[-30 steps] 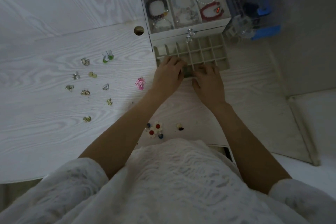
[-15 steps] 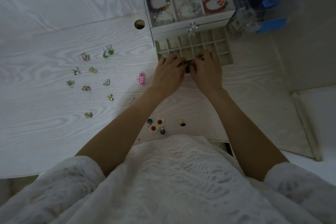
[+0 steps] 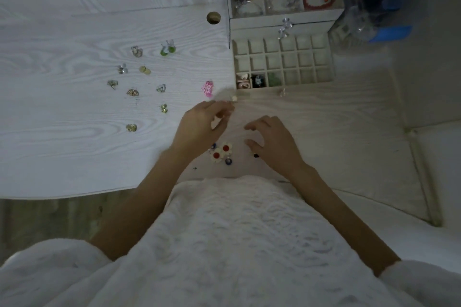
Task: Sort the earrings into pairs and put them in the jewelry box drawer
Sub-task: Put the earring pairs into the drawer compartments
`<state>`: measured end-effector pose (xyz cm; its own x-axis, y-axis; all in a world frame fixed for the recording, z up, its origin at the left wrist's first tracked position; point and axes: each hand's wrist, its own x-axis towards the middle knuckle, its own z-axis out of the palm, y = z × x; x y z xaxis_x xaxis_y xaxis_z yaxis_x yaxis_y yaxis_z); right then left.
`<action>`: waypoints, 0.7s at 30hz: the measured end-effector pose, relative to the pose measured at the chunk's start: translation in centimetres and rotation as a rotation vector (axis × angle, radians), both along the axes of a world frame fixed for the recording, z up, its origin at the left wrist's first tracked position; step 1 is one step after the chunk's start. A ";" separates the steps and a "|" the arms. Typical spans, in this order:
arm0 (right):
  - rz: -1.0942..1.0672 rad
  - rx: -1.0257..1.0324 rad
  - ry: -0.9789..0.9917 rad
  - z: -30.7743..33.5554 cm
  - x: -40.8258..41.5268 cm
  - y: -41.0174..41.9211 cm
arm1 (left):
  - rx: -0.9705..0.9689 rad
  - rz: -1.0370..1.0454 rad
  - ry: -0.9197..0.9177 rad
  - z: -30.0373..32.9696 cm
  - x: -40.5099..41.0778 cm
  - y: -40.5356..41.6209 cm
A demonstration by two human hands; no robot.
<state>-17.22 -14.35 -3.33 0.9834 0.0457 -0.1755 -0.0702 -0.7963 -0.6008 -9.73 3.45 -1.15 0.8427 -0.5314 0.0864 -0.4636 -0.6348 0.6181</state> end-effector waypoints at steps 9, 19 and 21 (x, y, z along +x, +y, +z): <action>0.218 -0.134 0.089 -1.6 -0.4 4.8 | 0.200 0.091 0.142 -4.3 -5.9 3.2; 0.119 -0.017 0.056 -1.8 0.6 4.2 | 0.238 0.181 0.257 -3.6 -5.0 2.1; 0.114 -0.009 0.038 -1.6 1.1 3.8 | 0.236 0.144 0.269 -3.4 -4.5 2.0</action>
